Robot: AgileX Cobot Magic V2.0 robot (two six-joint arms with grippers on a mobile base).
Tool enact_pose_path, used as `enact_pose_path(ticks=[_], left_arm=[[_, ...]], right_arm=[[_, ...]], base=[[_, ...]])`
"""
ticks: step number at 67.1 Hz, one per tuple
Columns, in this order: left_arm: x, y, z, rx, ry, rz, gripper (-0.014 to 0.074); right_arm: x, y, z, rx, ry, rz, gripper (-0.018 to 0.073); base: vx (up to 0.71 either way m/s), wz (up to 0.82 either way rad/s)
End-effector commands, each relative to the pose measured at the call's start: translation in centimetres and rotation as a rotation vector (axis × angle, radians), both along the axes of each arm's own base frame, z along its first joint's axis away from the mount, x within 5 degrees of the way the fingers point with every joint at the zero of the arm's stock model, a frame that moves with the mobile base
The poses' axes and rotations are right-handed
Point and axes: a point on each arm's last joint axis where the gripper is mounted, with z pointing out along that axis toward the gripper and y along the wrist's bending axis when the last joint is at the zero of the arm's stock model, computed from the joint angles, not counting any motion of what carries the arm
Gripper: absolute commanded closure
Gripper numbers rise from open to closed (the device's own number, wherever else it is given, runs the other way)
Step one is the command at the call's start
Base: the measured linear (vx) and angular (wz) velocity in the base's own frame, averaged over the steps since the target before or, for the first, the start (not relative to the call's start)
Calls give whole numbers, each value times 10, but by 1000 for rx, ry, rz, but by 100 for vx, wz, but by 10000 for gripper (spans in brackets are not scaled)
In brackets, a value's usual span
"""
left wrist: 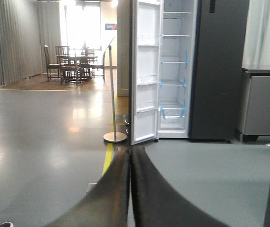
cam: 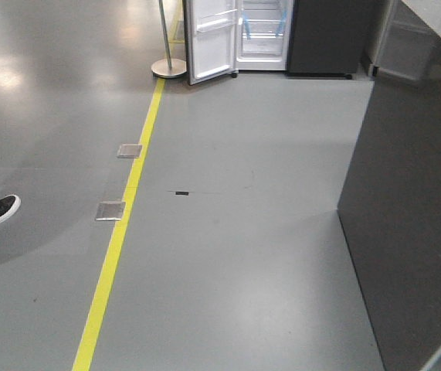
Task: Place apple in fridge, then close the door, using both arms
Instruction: 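Drive toward the open refrigerator door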
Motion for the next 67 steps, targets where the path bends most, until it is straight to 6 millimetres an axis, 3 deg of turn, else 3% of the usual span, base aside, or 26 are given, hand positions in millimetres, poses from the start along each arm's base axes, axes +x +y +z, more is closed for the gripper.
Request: enact_pose_path(ticks=[1, 67], left_arm=[[-3, 0, 13, -15, -106, 0, 603], [-3, 0, 13, -15, -106, 0, 603]], right_arm=[[3, 3, 11, 48, -53, -2, 374], [3, 3, 11, 48, -53, -2, 374]], base=[[29, 19], [32, 10]])
